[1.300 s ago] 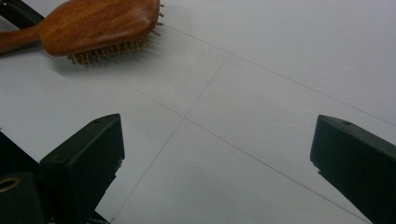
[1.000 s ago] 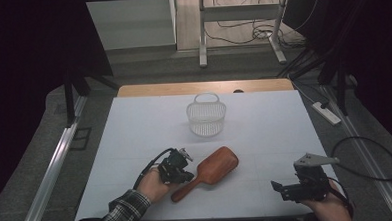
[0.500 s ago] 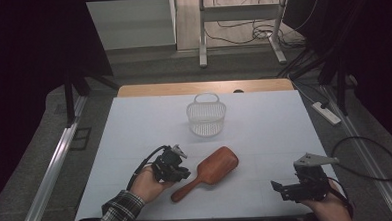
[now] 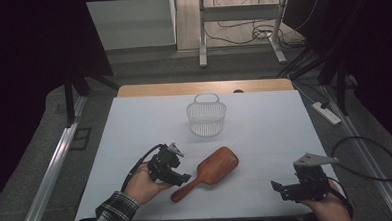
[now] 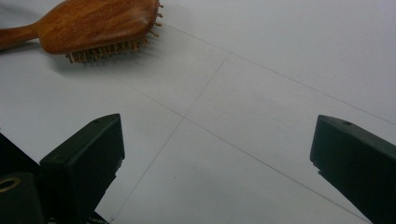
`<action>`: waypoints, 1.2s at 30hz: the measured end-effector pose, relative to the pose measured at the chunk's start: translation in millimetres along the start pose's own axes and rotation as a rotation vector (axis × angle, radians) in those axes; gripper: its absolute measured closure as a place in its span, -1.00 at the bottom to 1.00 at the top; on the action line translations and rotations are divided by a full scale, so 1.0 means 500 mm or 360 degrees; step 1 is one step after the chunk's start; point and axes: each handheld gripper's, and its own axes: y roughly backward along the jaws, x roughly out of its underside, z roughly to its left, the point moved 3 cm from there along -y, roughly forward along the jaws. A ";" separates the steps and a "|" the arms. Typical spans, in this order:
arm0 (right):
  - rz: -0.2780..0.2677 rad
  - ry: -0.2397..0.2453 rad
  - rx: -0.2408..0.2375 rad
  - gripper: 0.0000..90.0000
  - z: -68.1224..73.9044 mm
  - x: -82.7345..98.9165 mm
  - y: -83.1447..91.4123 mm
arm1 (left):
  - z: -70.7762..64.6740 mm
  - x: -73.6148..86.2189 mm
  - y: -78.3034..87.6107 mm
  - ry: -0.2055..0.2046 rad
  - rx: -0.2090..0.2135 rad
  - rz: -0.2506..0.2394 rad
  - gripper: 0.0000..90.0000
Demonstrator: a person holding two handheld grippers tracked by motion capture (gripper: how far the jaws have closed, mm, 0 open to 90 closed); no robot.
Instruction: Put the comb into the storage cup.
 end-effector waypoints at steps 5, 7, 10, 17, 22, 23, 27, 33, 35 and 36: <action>-0.0001 0.0000 0.0000 -0.92 0.000 0.000 0.000 | -0.002 -0.001 -0.001 0.0026 0.0000 -0.0003 -0.72; -0.0001 0.0000 0.0001 -0.92 0.000 0.000 0.000 | -0.003 -0.003 -0.001 0.0037 0.0007 -0.0016 -0.83; -0.0002 0.0000 0.0003 -0.92 0.000 0.000 0.000 | -0.006 -0.006 -0.001 0.0021 0.0019 -0.0018 -0.97; -0.0002 0.0001 0.0002 -0.93 0.000 0.000 0.000 | -0.012 -0.015 -0.015 -0.0019 0.0032 0.0025 -1.00; -0.0001 0.0003 0.0000 -0.93 0.001 0.000 0.000 | -0.021 -0.028 -0.024 -0.0069 0.0013 0.0055 -1.00; -0.0002 0.0002 0.0000 -0.93 0.000 0.000 0.000 | -0.022 -0.031 -0.026 -0.0078 0.0007 0.0061 -1.00; 0.0000 0.0004 0.0000 -0.93 0.000 0.000 0.000 | -0.024 -0.040 -0.034 -0.0095 -0.0012 0.0078 -1.00; 0.0003 0.0005 0.0000 -0.93 0.000 0.000 0.000 | -0.030 -0.053 -0.046 -0.0125 -0.0027 0.0109 -1.00; 0.0004 0.0006 -0.0001 -0.93 0.000 0.000 -0.001 | -0.034 -0.060 -0.050 -0.0137 -0.0032 0.0114 -1.00; 0.0005 0.0006 0.0000 -0.93 0.001 0.000 -0.001 | -0.036 -0.062 -0.051 -0.0140 -0.0034 0.0115 -1.00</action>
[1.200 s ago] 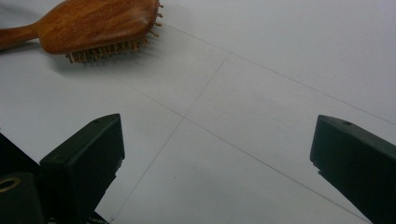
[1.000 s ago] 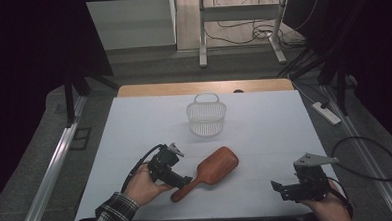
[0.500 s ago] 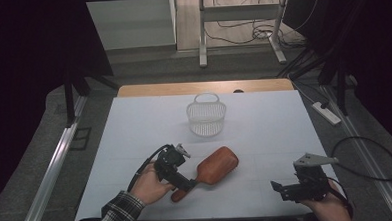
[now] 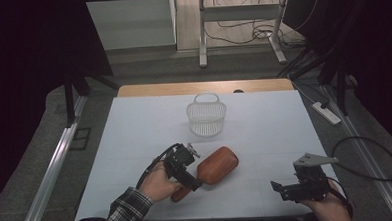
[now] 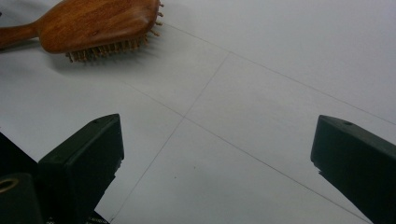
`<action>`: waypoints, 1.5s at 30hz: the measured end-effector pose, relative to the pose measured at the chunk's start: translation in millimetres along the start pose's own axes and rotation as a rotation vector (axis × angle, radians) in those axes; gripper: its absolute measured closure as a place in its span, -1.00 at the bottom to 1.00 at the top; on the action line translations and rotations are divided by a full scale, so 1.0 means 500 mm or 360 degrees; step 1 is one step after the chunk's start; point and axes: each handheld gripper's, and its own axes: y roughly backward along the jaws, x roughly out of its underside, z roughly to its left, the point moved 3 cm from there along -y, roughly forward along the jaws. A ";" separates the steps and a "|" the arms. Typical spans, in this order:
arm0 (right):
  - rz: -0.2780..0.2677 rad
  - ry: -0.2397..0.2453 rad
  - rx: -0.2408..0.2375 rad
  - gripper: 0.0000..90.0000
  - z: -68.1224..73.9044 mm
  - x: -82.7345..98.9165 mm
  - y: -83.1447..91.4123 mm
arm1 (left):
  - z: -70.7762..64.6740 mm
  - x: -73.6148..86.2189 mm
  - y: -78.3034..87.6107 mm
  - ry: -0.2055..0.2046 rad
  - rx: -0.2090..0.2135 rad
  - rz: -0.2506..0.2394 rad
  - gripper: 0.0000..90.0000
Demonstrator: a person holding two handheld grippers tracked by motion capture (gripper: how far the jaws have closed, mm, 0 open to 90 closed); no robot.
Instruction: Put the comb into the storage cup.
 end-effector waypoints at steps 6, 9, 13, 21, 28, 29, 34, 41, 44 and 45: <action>0.0000 -0.0001 0.0000 -0.93 0.000 0.000 0.000 | 0.000 -0.003 -0.007 0.0000 -0.0005 0.0010 -1.00; 0.0001 0.0000 -0.0002 -0.93 0.000 0.000 0.000 | 0.001 -0.001 -0.012 0.0006 -0.0005 0.0019 -1.00; 0.0000 0.0002 -0.0003 -0.93 0.000 0.000 0.000 | -0.001 0.002 -0.023 0.0018 0.0002 0.0030 -1.00; -0.0001 0.0002 -0.0004 -0.93 0.000 0.000 0.000 | -0.010 0.011 -0.052 0.0007 0.0002 0.0094 -1.00; -0.0002 0.0002 -0.0005 -0.93 0.000 0.000 0.000 | -0.017 0.016 -0.066 -0.0006 0.0005 0.0135 -1.00; -0.0002 0.0002 -0.0006 -0.93 0.000 0.000 0.000 | -0.018 0.016 -0.067 -0.0010 0.0003 0.0139 -1.00; -0.0002 0.0003 -0.0006 -0.93 0.000 0.001 0.001 | -0.020 0.016 -0.067 -0.0022 -0.0003 0.0129 -1.00; -0.0003 0.0003 -0.0005 -0.93 0.000 0.001 0.001 | -0.025 0.018 -0.065 -0.0063 0.0020 0.0118 -0.42; -0.0002 0.0003 -0.0005 -0.93 0.000 0.001 0.001 | -0.026 0.018 -0.063 -0.0067 0.0023 0.0114 -0.10; -0.0003 0.0003 -0.0004 -0.93 0.000 0.001 0.001 | -0.026 0.017 -0.060 -0.0059 0.0038 0.0107 0.03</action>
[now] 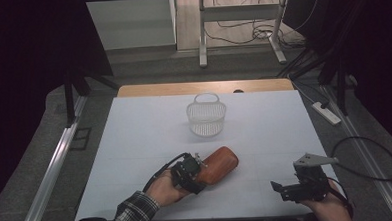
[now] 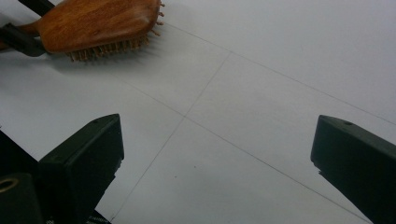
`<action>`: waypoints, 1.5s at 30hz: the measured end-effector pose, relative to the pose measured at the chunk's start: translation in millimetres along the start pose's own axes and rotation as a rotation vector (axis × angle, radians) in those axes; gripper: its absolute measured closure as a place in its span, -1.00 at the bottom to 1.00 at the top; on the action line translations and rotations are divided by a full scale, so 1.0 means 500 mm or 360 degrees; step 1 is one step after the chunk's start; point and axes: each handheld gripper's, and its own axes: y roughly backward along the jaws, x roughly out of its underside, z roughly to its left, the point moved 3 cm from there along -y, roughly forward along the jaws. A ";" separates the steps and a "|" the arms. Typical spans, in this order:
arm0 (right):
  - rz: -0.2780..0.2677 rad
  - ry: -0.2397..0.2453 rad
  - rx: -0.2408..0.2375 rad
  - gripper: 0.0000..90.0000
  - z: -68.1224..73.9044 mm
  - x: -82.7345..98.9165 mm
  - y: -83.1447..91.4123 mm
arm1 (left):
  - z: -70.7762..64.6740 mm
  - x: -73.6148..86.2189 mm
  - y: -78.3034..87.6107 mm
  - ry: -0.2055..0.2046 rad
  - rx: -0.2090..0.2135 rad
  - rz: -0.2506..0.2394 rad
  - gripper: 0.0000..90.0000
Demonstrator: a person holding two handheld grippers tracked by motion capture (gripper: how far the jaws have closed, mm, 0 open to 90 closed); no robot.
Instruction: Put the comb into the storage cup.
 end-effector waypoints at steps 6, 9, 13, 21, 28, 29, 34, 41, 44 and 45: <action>0.0000 -0.0001 0.0000 -0.93 0.000 0.000 0.000 | 0.000 0.002 -0.001 0.0001 0.0013 0.0021 0.34; 0.0000 0.0000 0.0000 -0.93 0.000 0.000 0.000 | 0.000 0.003 0.000 0.0003 0.0016 0.0031 0.45; 0.0001 0.0002 0.0000 -0.93 0.000 0.000 0.000 | 0.001 0.005 0.002 0.0009 0.0002 0.0042 0.55; -0.0002 0.0002 0.0000 -0.93 0.001 0.000 0.000 | 0.007 0.006 0.008 0.0018 0.0040 0.0016 0.60; -0.0004 0.0003 -0.0002 -0.93 0.001 0.000 0.001 | 0.013 0.010 0.010 0.0004 0.0060 -0.0010 0.60; -0.0004 0.0003 -0.0001 -0.93 0.001 0.000 0.001 | 0.013 0.010 0.010 0.0007 0.0060 -0.0012 0.60; -0.0006 0.0003 -0.0002 -0.93 0.001 0.000 0.001 | 0.014 0.011 0.014 0.0003 0.0032 -0.0020 0.60; -0.0007 0.0003 -0.0002 -0.93 0.001 0.000 0.001 | 0.015 0.013 0.019 0.0007 0.0045 -0.0060 0.60; -0.0006 0.0004 -0.0002 -0.93 0.001 0.000 0.001 | 0.013 0.012 0.024 -0.0001 0.0051 -0.0089 0.60; -0.0007 0.0004 -0.0002 -0.93 0.001 0.000 0.001 | 0.013 0.011 0.026 0.0006 0.0061 -0.0100 0.60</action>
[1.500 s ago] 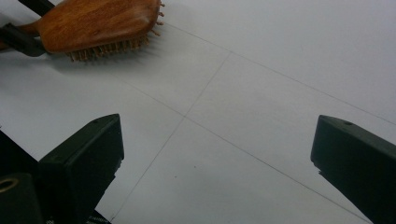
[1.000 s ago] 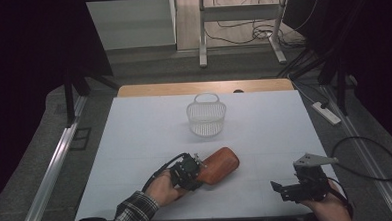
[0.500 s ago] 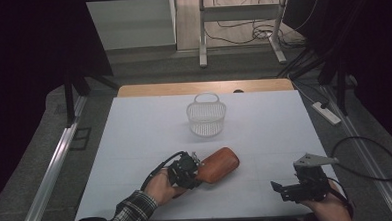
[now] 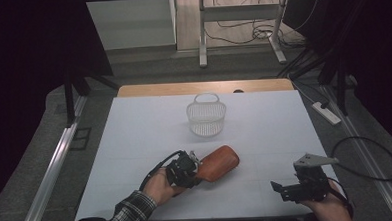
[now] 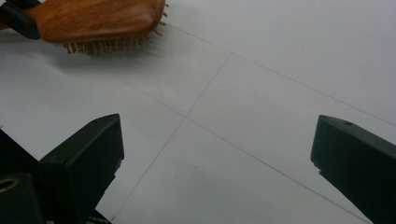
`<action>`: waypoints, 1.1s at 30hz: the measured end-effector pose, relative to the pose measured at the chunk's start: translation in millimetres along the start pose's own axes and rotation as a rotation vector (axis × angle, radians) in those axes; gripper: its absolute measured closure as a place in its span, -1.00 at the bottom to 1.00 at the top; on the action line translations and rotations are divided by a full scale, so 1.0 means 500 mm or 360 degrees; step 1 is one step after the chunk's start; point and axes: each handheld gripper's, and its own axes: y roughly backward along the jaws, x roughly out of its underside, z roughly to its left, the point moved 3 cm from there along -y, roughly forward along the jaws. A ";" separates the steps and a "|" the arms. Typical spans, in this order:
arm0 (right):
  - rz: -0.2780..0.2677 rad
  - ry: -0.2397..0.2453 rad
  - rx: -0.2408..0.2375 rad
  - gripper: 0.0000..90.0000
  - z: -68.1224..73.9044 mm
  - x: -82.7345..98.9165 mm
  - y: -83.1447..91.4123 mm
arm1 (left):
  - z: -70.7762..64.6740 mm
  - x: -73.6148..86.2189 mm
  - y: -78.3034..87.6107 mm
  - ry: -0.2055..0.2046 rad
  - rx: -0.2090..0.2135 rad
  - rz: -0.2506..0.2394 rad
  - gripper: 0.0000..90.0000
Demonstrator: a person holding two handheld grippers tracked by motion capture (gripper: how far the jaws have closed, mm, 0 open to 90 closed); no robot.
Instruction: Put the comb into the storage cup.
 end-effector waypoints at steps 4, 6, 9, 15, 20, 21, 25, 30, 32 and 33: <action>0.0000 0.0000 0.0001 -0.93 0.000 0.000 0.000 | -0.001 -0.002 0.006 0.0005 0.0017 -0.0035 0.60; 0.0000 -0.0001 0.0000 -0.93 0.000 0.000 0.000 | -0.003 -0.003 0.010 0.0000 0.0012 -0.0051 0.60; 0.0000 -0.0001 0.0001 -0.93 0.000 0.000 0.000 | -0.007 -0.004 0.017 -0.0007 0.0021 -0.0084 0.60; 0.0001 -0.0001 0.0002 -0.93 0.000 0.000 0.000 | -0.009 -0.007 0.026 -0.0007 0.0039 -0.0134 0.60; 0.0000 -0.0003 0.0002 -0.93 0.000 0.000 0.000 | -0.014 -0.010 0.039 -0.0029 0.0038 -0.0190 0.60; 0.0000 -0.0003 0.0002 -0.93 0.000 0.000 0.000 | -0.014 -0.010 0.039 -0.0029 0.0038 -0.0190 0.60; -0.0002 -0.0003 0.0002 -0.94 0.000 0.000 0.000 | -0.014 -0.011 0.049 -0.0023 0.0069 -0.0230 0.60; -0.0002 0.0001 0.0003 -0.94 0.000 0.000 0.000 | -0.015 -0.009 0.058 -0.0041 0.0050 -0.0254 0.60; -0.0002 0.0002 0.0003 -0.94 0.000 0.000 0.000 | -0.016 -0.009 0.063 -0.0046 0.0046 -0.0273 0.60; -0.0002 0.0003 0.0004 -0.94 0.000 0.000 0.000 | -0.016 -0.009 0.067 -0.0046 0.0049 -0.0291 0.60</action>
